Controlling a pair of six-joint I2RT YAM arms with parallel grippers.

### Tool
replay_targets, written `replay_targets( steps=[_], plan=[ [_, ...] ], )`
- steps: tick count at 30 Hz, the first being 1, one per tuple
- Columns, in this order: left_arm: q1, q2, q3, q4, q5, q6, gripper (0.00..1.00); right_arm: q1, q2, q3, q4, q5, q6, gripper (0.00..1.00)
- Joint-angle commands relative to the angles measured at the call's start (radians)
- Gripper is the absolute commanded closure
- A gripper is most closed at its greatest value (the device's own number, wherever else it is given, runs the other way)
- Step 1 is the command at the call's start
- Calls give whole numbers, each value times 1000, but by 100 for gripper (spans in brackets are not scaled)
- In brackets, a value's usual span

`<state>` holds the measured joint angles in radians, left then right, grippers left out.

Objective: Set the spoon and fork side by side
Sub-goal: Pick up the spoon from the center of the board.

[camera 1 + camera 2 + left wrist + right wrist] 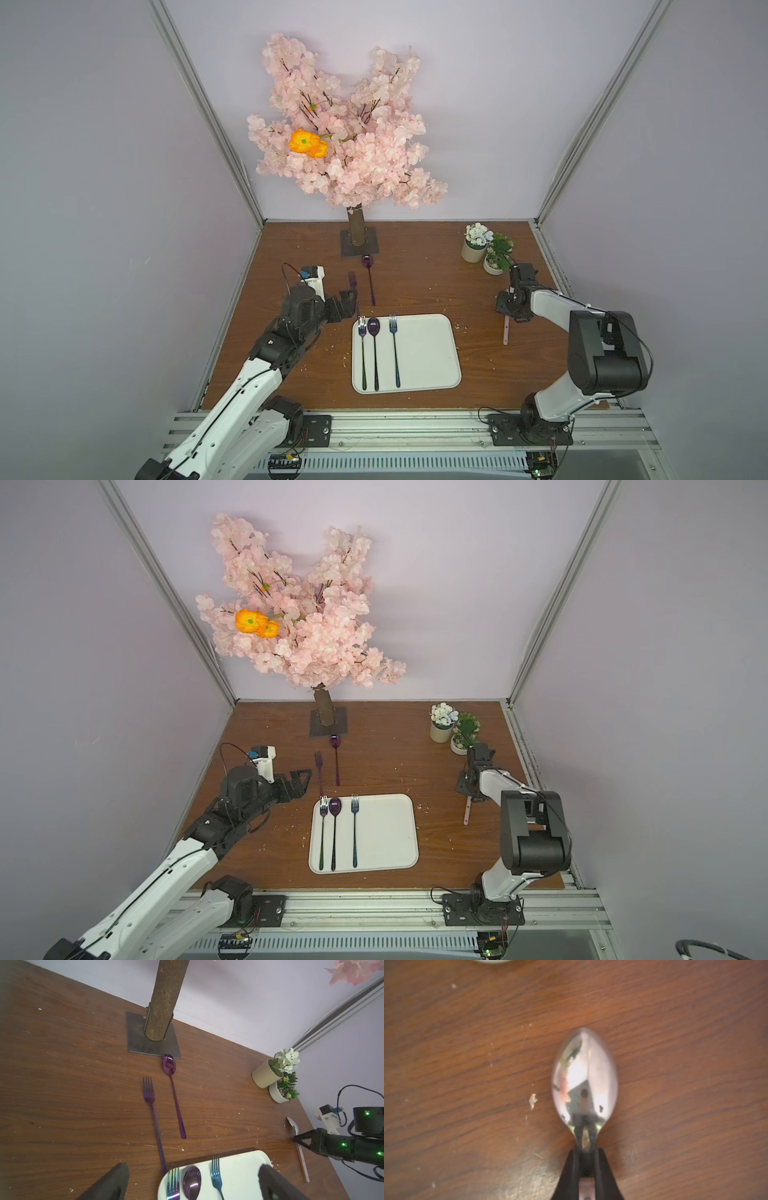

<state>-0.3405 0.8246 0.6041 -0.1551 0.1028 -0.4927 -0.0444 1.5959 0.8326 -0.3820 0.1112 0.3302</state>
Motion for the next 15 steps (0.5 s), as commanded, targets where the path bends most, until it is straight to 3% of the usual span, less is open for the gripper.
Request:
replay_targets(
  steps=[1,5,9,12,15],
  plan=[
    [3,-5,-17,40,38,-14,0,-5,-7,-10,3,-6,-4,97],
    [3,-11,-28,67,77,-19,0,-4,-114,-24,-21,-41,-8,100],
    [3,-10,-37,113,145,-27,0,-2,-289,-49,-41,-193,-5,100],
    [3,-8,-49,187,254,-31,0,8,-441,-64,-21,-390,8,100],
    [-3,-7,-74,325,429,-64,0,48,-570,-98,115,-690,100,100]
  ],
)
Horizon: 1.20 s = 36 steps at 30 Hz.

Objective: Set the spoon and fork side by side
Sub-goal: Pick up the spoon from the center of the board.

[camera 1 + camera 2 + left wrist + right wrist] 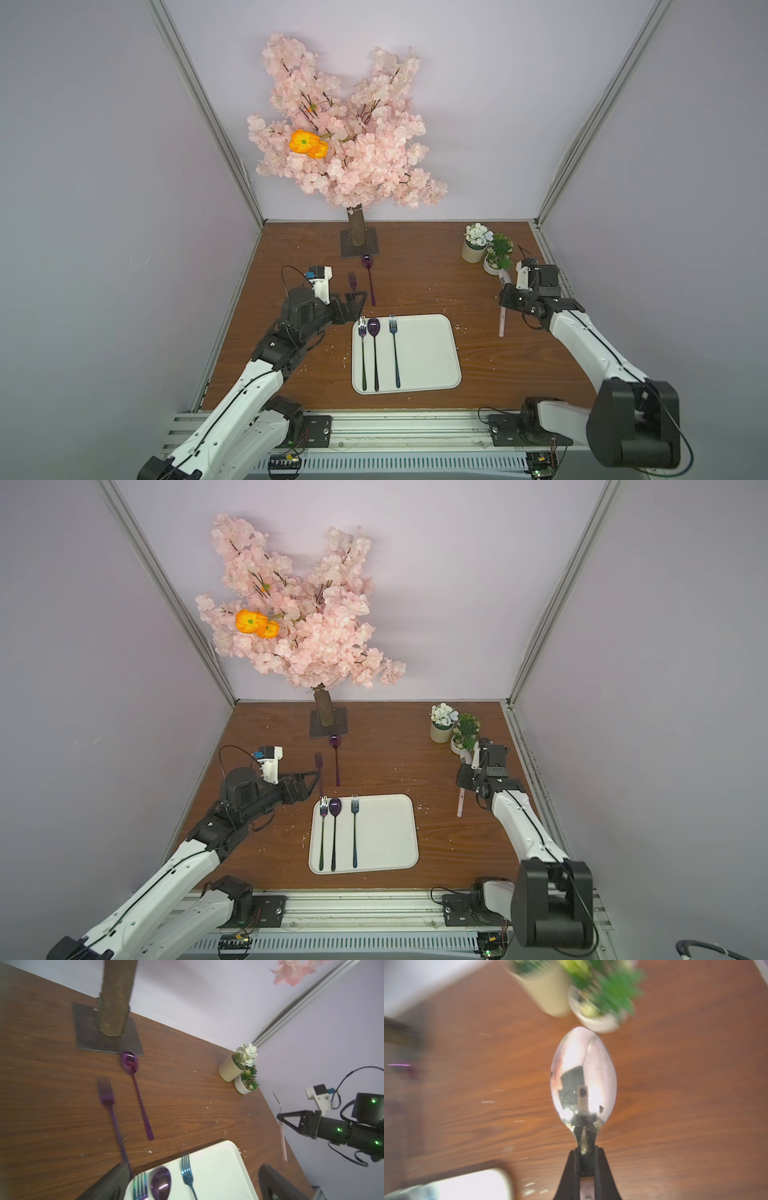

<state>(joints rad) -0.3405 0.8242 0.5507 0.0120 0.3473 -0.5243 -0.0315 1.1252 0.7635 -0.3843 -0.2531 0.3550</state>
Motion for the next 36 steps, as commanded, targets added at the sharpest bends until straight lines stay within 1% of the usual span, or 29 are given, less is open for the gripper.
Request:
replay_targets(
  steps=[1,3,4,6,9,11,13,15,18,25,29,33,36],
  plan=[
    [-13,-3,-33,216,238,-56,0,55,-129,-49,204,-425,140,100],
    [-55,9,-54,320,310,-94,1,119,-185,-112,452,-563,328,100],
    [-89,18,-58,359,329,-101,1,157,-207,-148,602,-590,434,100],
    [-163,48,-61,437,343,-112,1,241,-227,-197,821,-592,574,100],
    [-253,124,-78,622,369,-169,2,350,-210,-223,1016,-575,679,100],
    [-298,199,-76,751,399,-212,3,399,-185,-236,1120,-570,738,100],
    [-333,266,-43,783,415,-208,4,432,-162,-252,1201,-560,789,100],
    [-356,309,-11,787,426,-193,6,456,-146,-260,1245,-551,817,100],
    [-378,356,13,824,464,-195,9,486,-134,-257,1246,-534,817,100],
    [-436,439,65,883,509,-193,23,537,-82,-259,1302,-509,845,100],
    [-444,445,70,889,505,-190,38,549,-66,-253,1315,-496,848,100],
    [-446,435,63,891,493,-191,49,562,-51,-245,1321,-489,850,100],
    [-446,427,59,891,482,-190,59,569,-43,-245,1319,-476,850,100]
  ],
)
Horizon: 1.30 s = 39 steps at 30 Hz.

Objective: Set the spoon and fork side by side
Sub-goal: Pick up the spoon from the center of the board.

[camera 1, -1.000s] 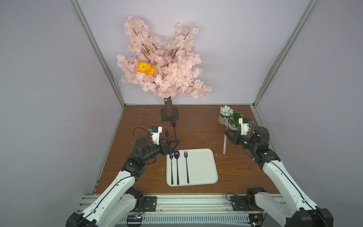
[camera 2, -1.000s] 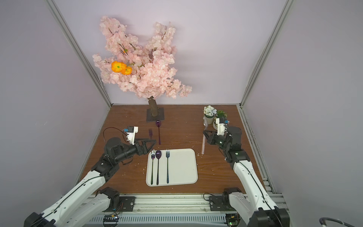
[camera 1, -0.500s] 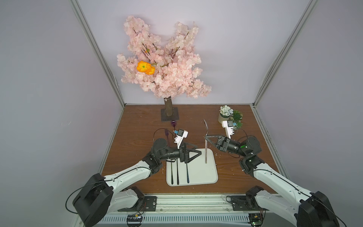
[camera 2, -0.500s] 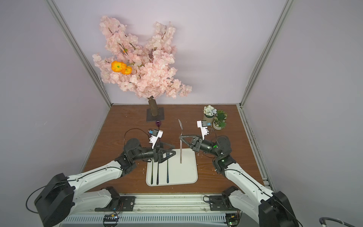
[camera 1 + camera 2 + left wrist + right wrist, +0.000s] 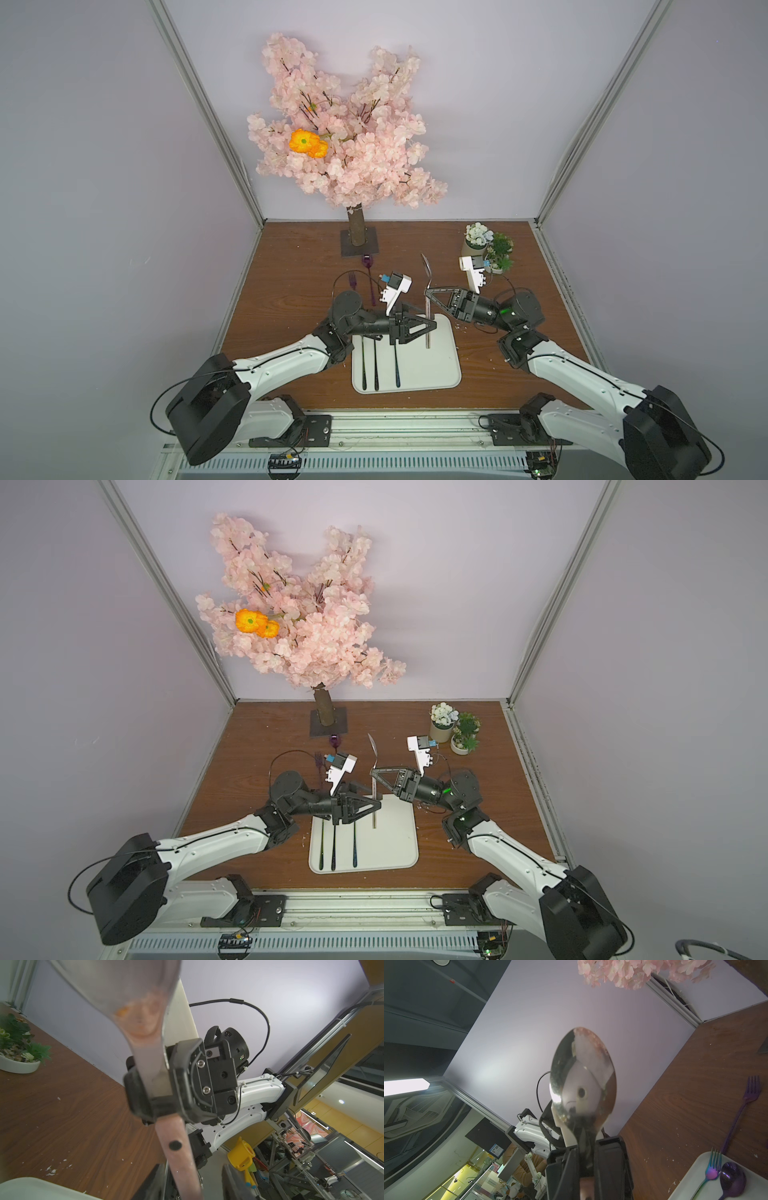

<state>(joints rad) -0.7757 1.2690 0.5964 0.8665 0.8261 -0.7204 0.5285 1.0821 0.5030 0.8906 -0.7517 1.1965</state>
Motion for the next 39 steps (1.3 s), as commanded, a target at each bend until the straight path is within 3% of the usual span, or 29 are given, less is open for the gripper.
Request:
replay_targets(
  steps=[1,7,8,11,14,18,20,27,33,39],
  plan=[
    [-11,-20,13,37,0,6,64,12,3,16,46,28,8,100],
    [-11,-34,-6,36,-21,6,98,22,4,21,33,64,4,98],
    [-11,-38,-15,35,-29,6,100,23,-1,24,11,71,-4,95],
    [-11,-59,-28,-13,-82,28,100,22,-27,44,-122,108,-63,68],
    [-10,-88,8,-254,-224,126,100,31,-63,102,-366,180,-189,57],
    [-11,-105,73,-557,-465,207,100,84,-55,230,-736,359,-406,57],
    [-11,-103,86,-612,-514,214,100,118,-24,271,-826,424,-460,59],
    [-11,-105,84,-639,-564,197,100,211,93,339,-922,580,-537,64],
    [-10,-90,89,-652,-570,202,100,237,149,365,-896,576,-551,66],
    [-10,-71,93,-660,-558,206,100,247,184,383,-860,562,-548,76]
  ],
)
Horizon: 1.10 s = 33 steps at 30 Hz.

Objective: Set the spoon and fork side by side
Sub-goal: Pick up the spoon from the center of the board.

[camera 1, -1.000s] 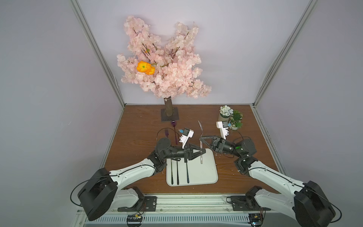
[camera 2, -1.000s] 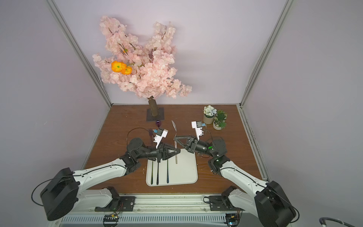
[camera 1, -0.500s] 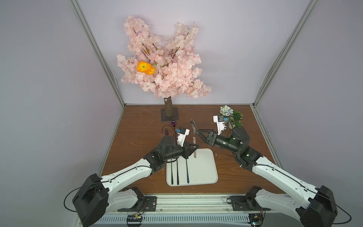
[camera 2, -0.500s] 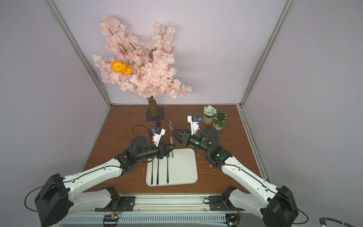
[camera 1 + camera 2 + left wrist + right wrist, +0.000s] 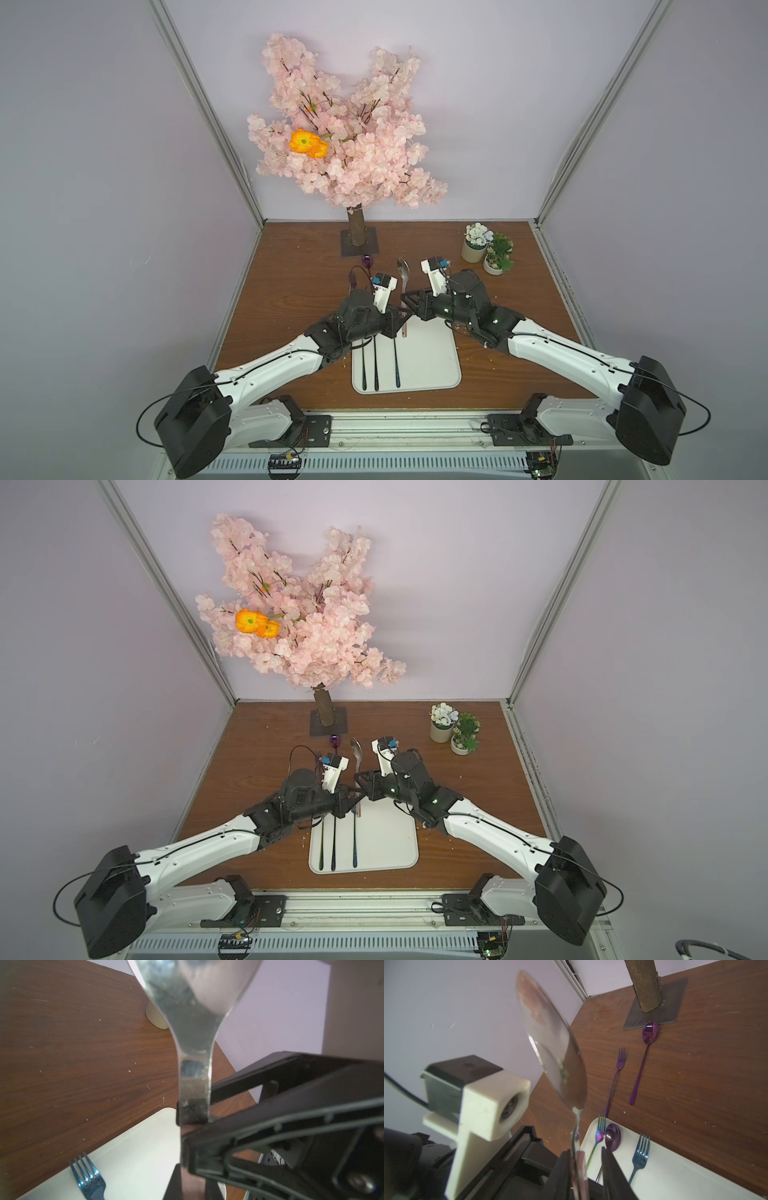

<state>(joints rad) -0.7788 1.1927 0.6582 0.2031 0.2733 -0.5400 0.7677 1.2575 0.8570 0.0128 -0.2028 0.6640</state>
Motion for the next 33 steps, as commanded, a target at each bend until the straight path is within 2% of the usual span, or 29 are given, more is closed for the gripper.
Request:
replay_targets(
  steps=[1,6,9,13,17,18,20,21,23,25,27,28,29,30,33],
  plan=[
    [-8,7,32,4,-3,27,100,8,14,34,18,16,-18,79],
    [-8,-5,23,7,-6,34,100,11,19,35,20,38,-10,92],
    [-7,-18,13,21,-6,36,99,9,28,32,22,28,-6,91],
    [-7,-18,15,21,-1,40,99,11,49,37,36,0,-4,84],
    [-8,-13,15,21,0,42,98,13,65,51,34,-5,-7,83],
    [-8,-12,14,21,-1,42,98,14,68,55,32,-6,-9,84],
    [-8,-16,13,21,-3,44,94,13,70,60,26,1,-10,95],
    [-7,-20,12,16,-8,47,90,14,65,61,19,13,-11,100],
    [-7,-35,13,-10,-37,60,73,8,48,60,9,27,-17,100],
    [-5,-62,17,-53,-79,78,48,-21,29,60,-19,20,-28,100],
    [1,-102,20,-100,-121,91,19,-77,3,41,-18,-48,-23,100],
    [10,-126,18,-123,-137,99,10,-113,-14,21,-8,-95,-16,100],
    [23,-155,17,-148,-148,104,3,-162,-32,-10,15,-196,-1,100],
    [42,-187,15,-172,-159,110,1,-193,-42,-35,38,-276,13,100],
    [109,-294,9,-247,-221,109,1,-219,-62,-107,76,-449,52,100]
  ],
)
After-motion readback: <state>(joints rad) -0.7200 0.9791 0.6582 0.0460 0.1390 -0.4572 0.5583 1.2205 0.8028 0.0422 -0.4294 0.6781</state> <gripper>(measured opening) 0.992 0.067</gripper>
